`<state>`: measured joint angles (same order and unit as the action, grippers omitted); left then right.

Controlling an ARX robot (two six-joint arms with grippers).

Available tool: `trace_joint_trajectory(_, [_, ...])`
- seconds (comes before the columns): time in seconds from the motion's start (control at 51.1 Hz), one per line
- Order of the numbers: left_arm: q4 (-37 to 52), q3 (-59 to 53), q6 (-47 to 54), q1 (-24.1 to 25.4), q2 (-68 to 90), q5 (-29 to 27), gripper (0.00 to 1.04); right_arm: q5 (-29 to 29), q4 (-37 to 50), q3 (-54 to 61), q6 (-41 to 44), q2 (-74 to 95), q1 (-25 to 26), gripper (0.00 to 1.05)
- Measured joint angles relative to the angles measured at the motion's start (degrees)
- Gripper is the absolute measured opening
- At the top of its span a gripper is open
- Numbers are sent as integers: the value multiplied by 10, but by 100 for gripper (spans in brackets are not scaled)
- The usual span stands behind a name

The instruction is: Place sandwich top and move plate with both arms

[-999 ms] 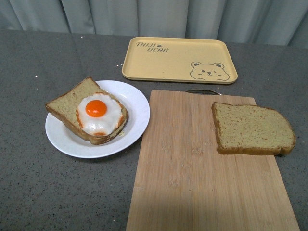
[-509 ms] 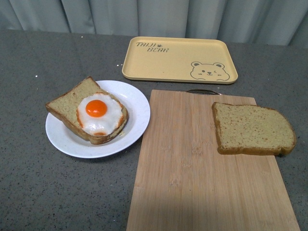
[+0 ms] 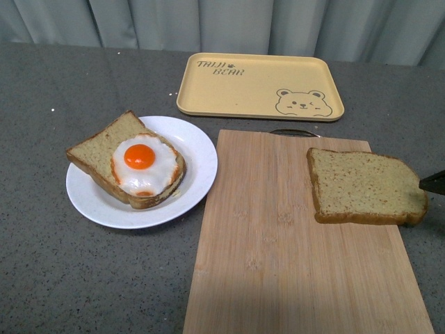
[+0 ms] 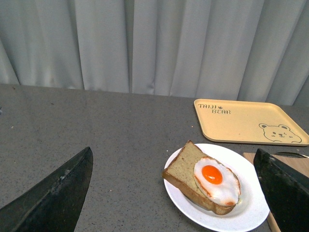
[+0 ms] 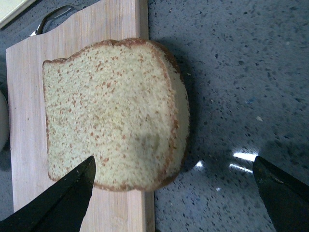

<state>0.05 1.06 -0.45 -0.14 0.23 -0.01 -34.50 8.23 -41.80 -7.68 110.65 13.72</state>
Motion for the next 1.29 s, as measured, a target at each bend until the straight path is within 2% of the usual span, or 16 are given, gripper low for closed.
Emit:
trace_joint_trajectory(0.098, [0, 0, 0, 0, 0, 0, 98, -9, 16, -18, -23, 30, -17, 93])
trace_joint_trajectory(0.353, [0, 0, 0, 0, 0, 0, 98, -3, 37, -49, -63, 76, -43, 54])
trace_joint_trajectory(0.45, [0, 0, 0, 0, 0, 0, 98, -2, 35, -55, -70, 80, -44, 42])
trace_joint_trajectory(0.568, [0, 0, 0, 0, 0, 0, 98, 3, 31, -56, -76, 74, -42, 20])
trace_joint_trajectory(0.666, [0, 0, 0, 0, 0, 0, 98, 6, 36, -45, -82, 54, -45, 8])
trace_joint_trajectory(0.764, [0, 0, 0, 0, 0, 0, 98, 12, 63, -28, -108, 23, -50, 3])
trace_joint_trajectory(0.94, [0, 0, 0, 0, 0, 0, 98, 24, 164, 16, -206, -54, -87, 3])
trace_joint_trajectory(1.097, [0, 0, 0, 0, 0, 0, 98, 52, 283, 45, -320, -74, -163, 3])
trace_joint_trajectory(1.293, [0, 0, 0, 0, 0, 0, 98, 99, 387, 24, -469, -10, -313, 3])
